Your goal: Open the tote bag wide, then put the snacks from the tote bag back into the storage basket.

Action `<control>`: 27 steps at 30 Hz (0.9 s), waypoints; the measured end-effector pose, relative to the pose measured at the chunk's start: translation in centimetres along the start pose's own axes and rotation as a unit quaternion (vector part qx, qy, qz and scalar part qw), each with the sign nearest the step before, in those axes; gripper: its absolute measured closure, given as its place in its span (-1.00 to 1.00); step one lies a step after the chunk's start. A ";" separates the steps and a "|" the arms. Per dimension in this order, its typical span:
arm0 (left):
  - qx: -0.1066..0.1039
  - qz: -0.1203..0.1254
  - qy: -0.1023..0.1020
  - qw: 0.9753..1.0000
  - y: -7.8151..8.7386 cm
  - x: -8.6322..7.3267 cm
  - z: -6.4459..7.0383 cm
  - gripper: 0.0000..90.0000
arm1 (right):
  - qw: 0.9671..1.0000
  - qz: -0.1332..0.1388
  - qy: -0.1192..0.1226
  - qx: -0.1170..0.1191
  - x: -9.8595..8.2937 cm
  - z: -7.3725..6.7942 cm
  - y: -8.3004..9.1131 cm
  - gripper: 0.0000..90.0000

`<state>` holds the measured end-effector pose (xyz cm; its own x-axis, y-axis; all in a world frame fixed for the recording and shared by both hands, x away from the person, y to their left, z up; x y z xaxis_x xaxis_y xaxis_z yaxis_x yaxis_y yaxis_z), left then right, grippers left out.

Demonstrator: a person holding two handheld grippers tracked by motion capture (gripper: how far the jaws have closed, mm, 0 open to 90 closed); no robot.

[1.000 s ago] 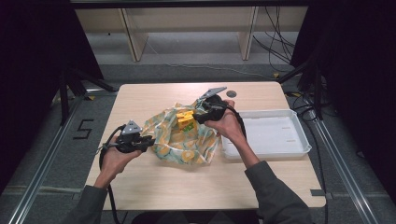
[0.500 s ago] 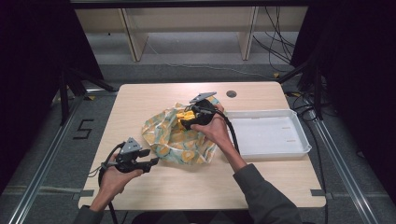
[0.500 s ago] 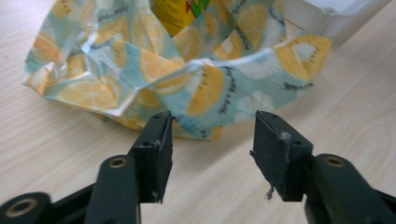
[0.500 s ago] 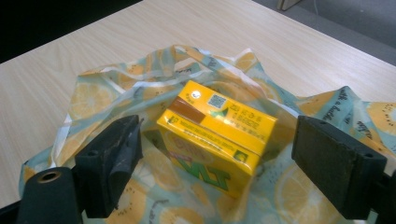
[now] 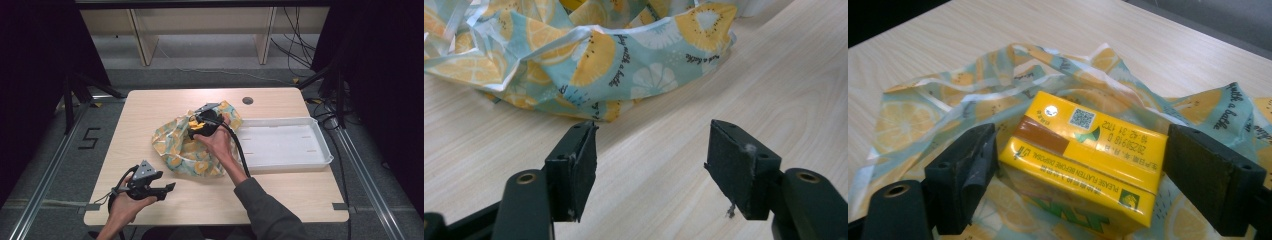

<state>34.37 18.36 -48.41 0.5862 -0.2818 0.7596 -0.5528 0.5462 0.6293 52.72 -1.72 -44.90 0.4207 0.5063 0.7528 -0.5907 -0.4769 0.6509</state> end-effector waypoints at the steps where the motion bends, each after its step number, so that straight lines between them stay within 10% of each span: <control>1: 0.001 0.000 -0.003 1.000 0.1 -0.1 0.0 -0.22 | 1.000 -0.008 -0.003 0.002 0.0 -0.1 -0.1 -0.65; 27: 0.006 -0.019 -0.004 1.000 -0.4 -1.3 -0.5 -0.30 | 0.999 -0.019 -0.011 -0.032 -1.1 -0.3 -3.0 -0.54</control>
<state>34.12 18.90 -49.69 0.6029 -0.3081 0.7359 -0.5369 0.5256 0.6599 53.85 -0.59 -47.70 0.4590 0.5070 0.7296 -0.6165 -0.4095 0.6725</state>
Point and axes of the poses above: each handheld gripper's, and its own axes: y roughly backward along the jaws, x roughly out of its top, z roughly to its right, the point moved 2 cm from there along -y, roughly forward along the jaws, and after that the axes turned 7 degrees about y, right-handed, at the moved point
